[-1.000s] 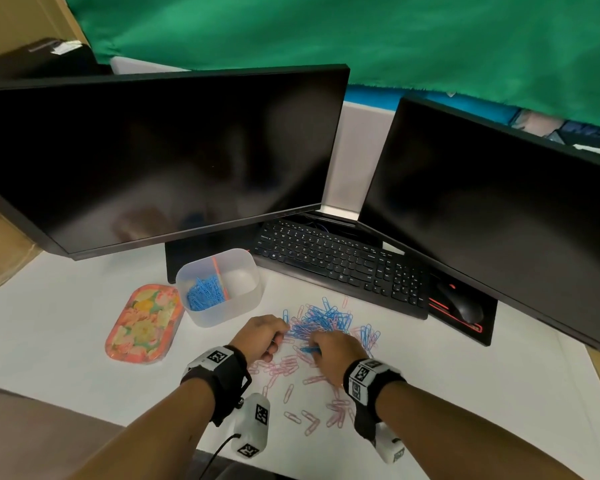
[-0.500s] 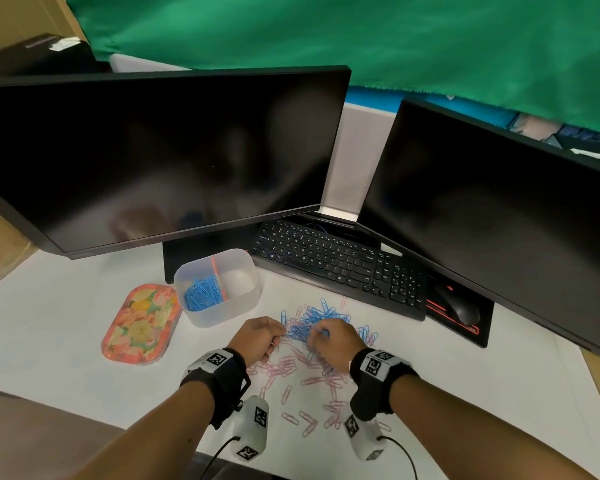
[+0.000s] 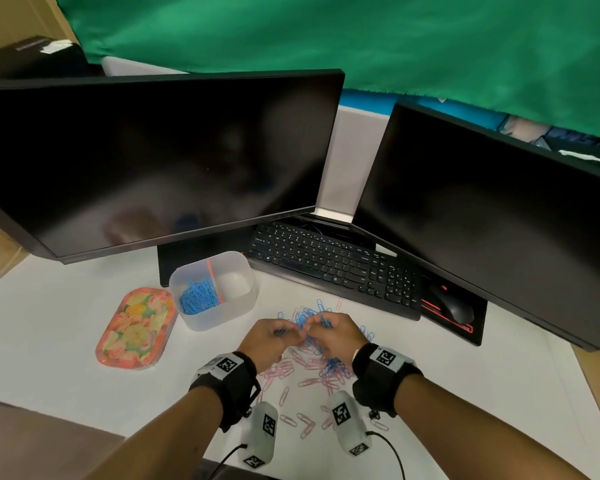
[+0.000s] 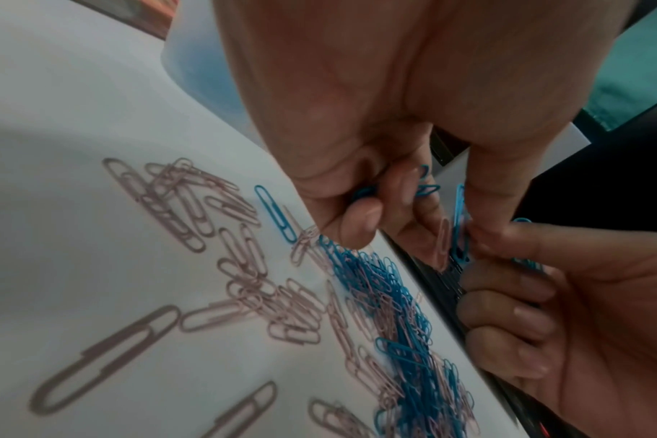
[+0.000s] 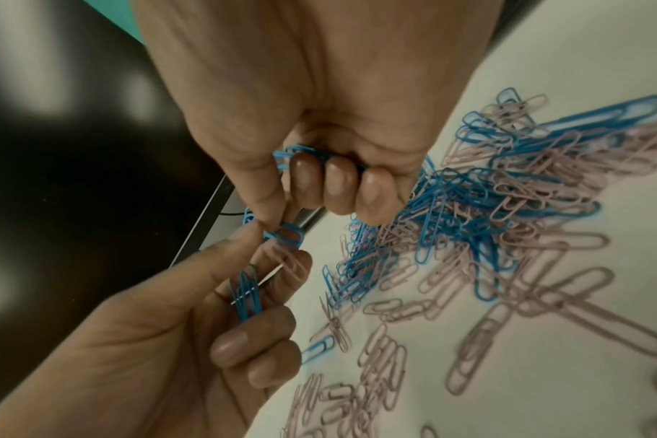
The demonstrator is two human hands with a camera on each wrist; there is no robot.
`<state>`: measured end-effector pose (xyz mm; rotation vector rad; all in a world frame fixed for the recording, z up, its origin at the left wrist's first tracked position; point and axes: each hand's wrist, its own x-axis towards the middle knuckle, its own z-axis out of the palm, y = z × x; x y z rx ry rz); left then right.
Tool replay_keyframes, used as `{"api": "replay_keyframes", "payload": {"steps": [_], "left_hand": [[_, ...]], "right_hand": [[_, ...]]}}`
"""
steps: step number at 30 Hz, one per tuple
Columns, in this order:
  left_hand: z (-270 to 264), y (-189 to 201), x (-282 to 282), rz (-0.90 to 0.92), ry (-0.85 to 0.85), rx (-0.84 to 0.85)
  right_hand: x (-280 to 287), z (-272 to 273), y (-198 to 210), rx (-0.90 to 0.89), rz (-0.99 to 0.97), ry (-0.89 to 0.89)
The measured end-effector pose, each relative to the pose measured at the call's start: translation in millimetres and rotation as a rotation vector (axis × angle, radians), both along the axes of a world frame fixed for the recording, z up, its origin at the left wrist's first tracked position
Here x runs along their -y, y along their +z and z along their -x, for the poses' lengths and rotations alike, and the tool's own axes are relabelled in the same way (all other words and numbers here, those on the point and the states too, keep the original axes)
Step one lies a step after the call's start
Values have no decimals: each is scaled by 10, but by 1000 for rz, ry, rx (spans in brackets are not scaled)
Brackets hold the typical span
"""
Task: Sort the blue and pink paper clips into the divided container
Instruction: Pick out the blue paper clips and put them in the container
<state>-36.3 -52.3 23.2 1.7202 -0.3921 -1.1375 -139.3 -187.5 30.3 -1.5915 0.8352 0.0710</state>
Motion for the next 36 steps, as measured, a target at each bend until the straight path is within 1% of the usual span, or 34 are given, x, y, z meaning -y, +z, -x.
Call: {"api": "replay_keyframes", "payload": {"steps": [3, 6, 9, 11, 14, 17, 19, 20, 23, 24, 26, 29, 32, 34, 36], "left_hand": [[-5, 27, 12, 22, 18, 55], [-6, 32, 14, -8, 9, 89], [-18, 36, 22, -25, 47, 28], [-27, 52, 58, 6, 138, -118], [-21, 140, 118, 84, 287, -412], [-10, 252, 138, 207, 352, -642], [-7, 314, 133, 252, 406, -714], [-7, 339, 128, 255, 426, -726], [-6, 383, 122, 265, 456, -774], [-2, 394, 124, 263, 456, -777], [-1, 404, 129, 268, 454, -785], [-29, 429, 122, 317, 481, -817], [-117, 445, 105, 323, 522, -816], [-221, 470, 58, 315, 574, -801], [-388, 510, -26, 342, 633, -766]], "right_hand": [[-3, 1, 12, 3, -23, -42], [-1, 7, 22, 3, -75, -85], [-17, -5, 79, 14, -117, -108], [-42, -31, 131, 19, -141, -116], [-109, -114, 255, 14, -127, -77], [-182, -230, 417, -35, 65, 78], [-223, -297, 523, -57, 173, 152], [-228, -327, 564, -63, 195, 152], [-269, -406, 724, -65, 125, 96], [-261, -433, 742, -52, 132, 93], [-244, -476, 786, -56, 235, 154], [-216, -524, 819, -71, 272, 208], [-161, -546, 837, -17, 219, 118], [-116, -542, 905, 29, 212, 34], [-59, -491, 955, 48, 149, -30]]}}
